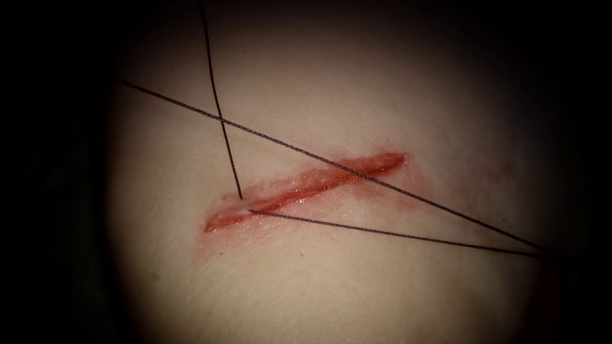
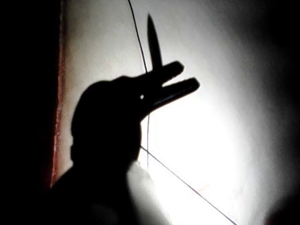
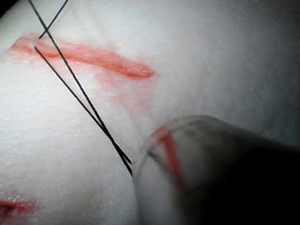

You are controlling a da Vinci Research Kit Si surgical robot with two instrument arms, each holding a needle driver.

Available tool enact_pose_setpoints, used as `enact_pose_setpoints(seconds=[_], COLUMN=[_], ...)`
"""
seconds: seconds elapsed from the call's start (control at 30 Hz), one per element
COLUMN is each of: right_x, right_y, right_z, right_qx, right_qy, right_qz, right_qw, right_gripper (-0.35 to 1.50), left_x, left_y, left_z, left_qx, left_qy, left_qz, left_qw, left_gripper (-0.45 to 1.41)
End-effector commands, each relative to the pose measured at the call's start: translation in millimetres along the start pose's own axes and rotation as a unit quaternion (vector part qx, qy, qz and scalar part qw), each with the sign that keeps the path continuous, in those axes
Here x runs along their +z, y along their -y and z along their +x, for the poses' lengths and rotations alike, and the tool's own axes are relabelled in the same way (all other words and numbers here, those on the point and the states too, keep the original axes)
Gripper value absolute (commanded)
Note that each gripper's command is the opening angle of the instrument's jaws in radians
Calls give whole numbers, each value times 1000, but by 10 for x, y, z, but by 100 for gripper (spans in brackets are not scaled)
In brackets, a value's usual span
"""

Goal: Wound Closure

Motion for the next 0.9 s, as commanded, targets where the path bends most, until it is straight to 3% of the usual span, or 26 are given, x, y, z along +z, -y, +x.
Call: enact_pose_setpoints(seconds=[0.03, 0.2, 0.3, 0.4, 0.43, 0.47, 0.5, 0.57, 0.6, 0.63, 0.67, 0.7, 0.73, 0.77, 0.83, 0.87, 0.9], right_x=[-5, -50, -66, -94, -109, -129, -138, -165, -172, -178, -179, -179, -176, -173, -166, -160, -154], right_y=[-5, -41, -49, -43, -34, -19, -13, 8, 16, 29, 44, 44, 57, 63, 68, 69, 69], right_z=[4, -29, -39, -15, 5, 30, 42, 79, 91, 106, 120, 120, 131, 140, 157, 169, 178], right_qx=[-1, 2, 0, -45, -60, -80, -77, -52, -46, -49, -64, -64, -76, -78, -69, -55, -47], right_qy=[-7, 6, -17, -103, -133, -163, -183, -230, -235, -243, -252, -252, -265, -276, -294, -304, -305], right_qz=[-21, -101, -121, -147, -160, -181, -194, -233, -240, -248, -258, -258, -267, -275, -283, -280, -275], right_qw=[1000, 995, 992, 983, 976, 967, 961, 944, 941, 937, 930, 930, 923, 917, 910, 909, 911], right_gripper=[-35, -35, -35, -35, 12, 0, 2, 76, 83, 76, 86, 86, 7, -6, 0, 17, 21], left_x=[3, 5, 9, 17, 25, 33, 39, 52, 58, 65, 72, 72, 74, 75, 73, 72, 70], left_y=[4, 3, 0, -5, -9, -13, -15, -23, -26, -34, -45, -45, -58, -64, -79, -86, -93], left_z=[-7, -9, -14, -28, -43, -64, -81, -127, -146, -173, -196, -196, -212, -216, -222, -223, -225], left_qx=[1, 5, 1, -12, -31, -50, -58, -73, -76, -85, -93, -93, -105, -110, -125, -131, -137], left_qy=[-1, 0, 5, 24, 52, 91, 117, 162, 172, 195, 224, 224, 252, 262, 283, 293, 304], left_qz=[-2, -6, -10, -28, -48, -72, -92, -131, -144, -166, -182, -182, -210, -222, -248, -261, -275], left_qw=[1000, 1000, 1000, 999, 997, 992, 987, 975, 972, 963, 953, 953, 939, 933, 918, 910, 902], left_gripper=[-45, -45, -45, -45, -45, -45, -45, -45, -45, -45, -45, -45, -45, -45, -45, -45, -45])
